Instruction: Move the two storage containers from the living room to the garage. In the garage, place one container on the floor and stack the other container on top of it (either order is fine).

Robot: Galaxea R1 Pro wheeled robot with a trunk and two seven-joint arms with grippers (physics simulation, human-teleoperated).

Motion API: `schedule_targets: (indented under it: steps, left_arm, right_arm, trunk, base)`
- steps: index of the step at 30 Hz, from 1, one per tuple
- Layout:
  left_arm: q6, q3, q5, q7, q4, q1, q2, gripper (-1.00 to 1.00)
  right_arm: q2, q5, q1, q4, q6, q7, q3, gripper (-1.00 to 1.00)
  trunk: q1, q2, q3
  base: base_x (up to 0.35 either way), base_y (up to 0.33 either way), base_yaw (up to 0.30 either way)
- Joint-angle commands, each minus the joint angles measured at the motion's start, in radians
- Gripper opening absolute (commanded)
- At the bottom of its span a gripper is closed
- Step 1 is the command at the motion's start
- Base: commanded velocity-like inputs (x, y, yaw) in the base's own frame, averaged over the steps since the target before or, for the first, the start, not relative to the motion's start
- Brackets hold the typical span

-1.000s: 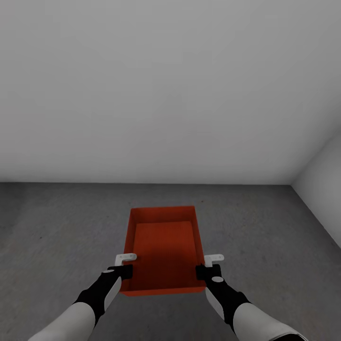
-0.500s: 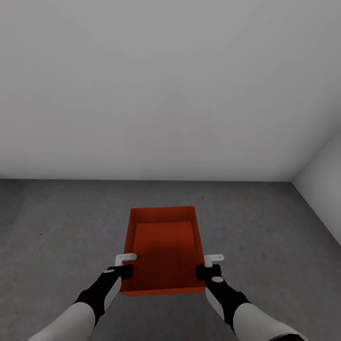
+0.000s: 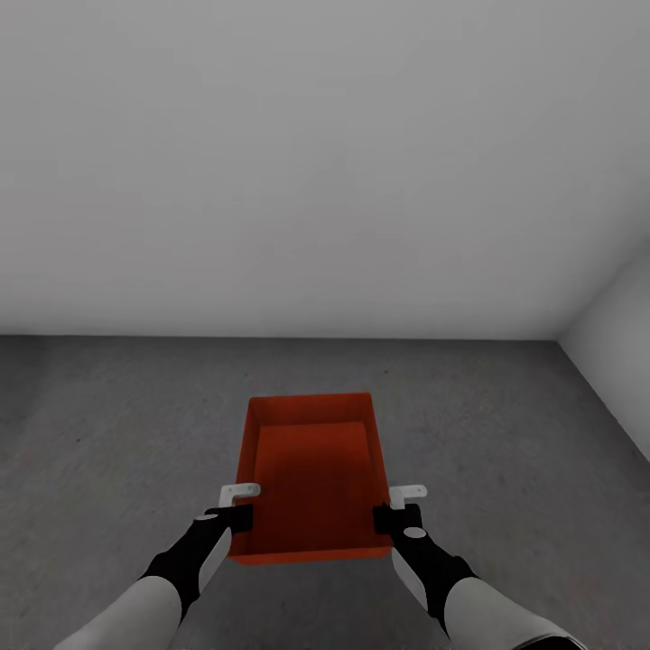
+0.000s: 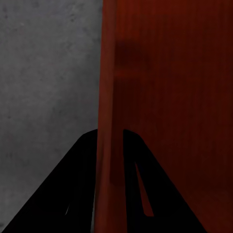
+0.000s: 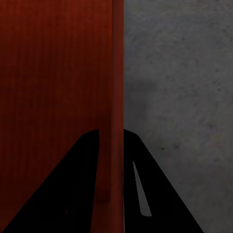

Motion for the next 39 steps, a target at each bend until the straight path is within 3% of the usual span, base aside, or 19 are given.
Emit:
schedule_targets:
  steps: [1, 11, 39]
  left_arm:
    - [0.007, 0.001, -0.016, 0.011, -0.005, 0.0, 0.023, -1.0]
    - [0.007, 0.001, -0.016, 0.011, -0.005, 0.0, 0.023, -1.0]
    - [0.007, 0.001, -0.016, 0.011, -0.005, 0.0, 0.023, -1.0]
  right_arm:
    - [-0.001, -0.012, -0.001, 0.003, -0.005, -0.015, -0.022, -1.0]
    - [-0.001, -0.012, -0.001, 0.003, -0.005, -0.015, -0.022, -1.0]
    - [-0.001, -0.012, -0.001, 0.002, -0.005, -0.012, -0.019, -1.0]
  trunk:
    - [0.0, 0.0, -0.002]
    - [0.0, 0.0, -0.018]
    - [0.107, -0.196, -0.113]
  base:
    - [0.0, 0.0, 0.0]
    - [0.0, 0.0, 0.0]
    - [0.0, 0.0, 0.0]
